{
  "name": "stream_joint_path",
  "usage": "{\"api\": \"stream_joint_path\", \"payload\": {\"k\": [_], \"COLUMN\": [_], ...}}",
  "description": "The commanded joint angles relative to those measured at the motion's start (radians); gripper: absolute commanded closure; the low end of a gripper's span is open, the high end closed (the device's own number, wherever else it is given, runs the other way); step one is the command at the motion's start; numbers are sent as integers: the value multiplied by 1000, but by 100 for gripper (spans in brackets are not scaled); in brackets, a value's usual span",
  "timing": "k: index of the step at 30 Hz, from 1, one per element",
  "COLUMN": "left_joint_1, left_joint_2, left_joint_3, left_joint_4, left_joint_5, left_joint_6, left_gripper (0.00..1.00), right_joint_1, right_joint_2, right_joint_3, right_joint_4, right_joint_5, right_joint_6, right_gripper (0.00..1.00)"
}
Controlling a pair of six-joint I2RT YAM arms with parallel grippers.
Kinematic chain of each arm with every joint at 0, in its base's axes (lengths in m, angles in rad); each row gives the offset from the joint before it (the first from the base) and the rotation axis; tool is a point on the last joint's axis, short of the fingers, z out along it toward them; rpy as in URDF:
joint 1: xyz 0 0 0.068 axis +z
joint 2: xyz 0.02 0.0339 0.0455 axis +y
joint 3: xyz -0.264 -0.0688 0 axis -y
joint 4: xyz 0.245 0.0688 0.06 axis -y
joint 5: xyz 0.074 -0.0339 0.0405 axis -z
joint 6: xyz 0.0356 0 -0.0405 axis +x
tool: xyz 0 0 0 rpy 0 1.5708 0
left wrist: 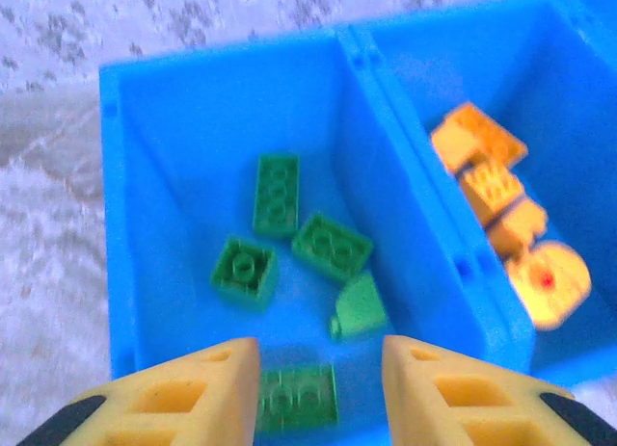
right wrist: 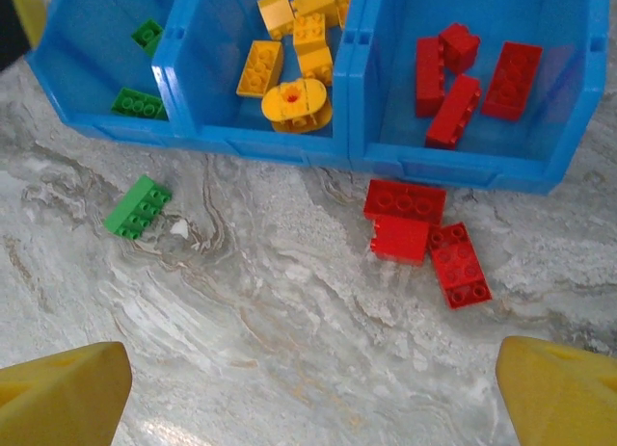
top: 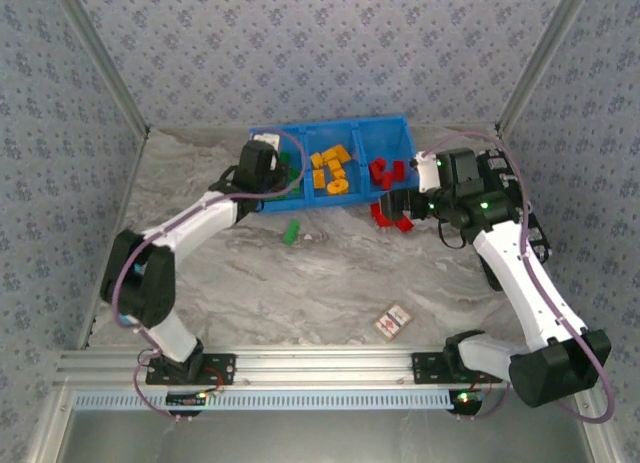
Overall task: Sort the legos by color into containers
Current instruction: Pick up the lego from the center of the table.
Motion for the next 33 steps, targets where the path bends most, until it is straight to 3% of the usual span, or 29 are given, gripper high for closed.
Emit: {"api": "stream_joint_path", "payload": {"k": [1,8,13,24,33], "left_joint_1": [-29,-110,-125,-165,-170], "left_joint_2": [-106,-298,-336,-211,-128], "left_joint_3": [-116,-265,-313,-336,-310], "left_joint_4": [-90,-162,-196,-109,-106], "left_joint_5": [25,84,101,90,94], "left_joint_6": [-7,37,10,-52,-27], "left_gripper": [62,61,57,50,45], "right_joint_1": [10,16,25,48,84], "right_joint_2": [10,22,14,-1,-12], "right_joint_3": [-32,-28,-35,-40,-70], "right_joint_4": [57,80,80,54,74], "right_joint_5": [-30,-48,-41,-29,-50], "right_joint_6": [2,7,16,17,23], "right_gripper": [1,1,1,1,2]}}
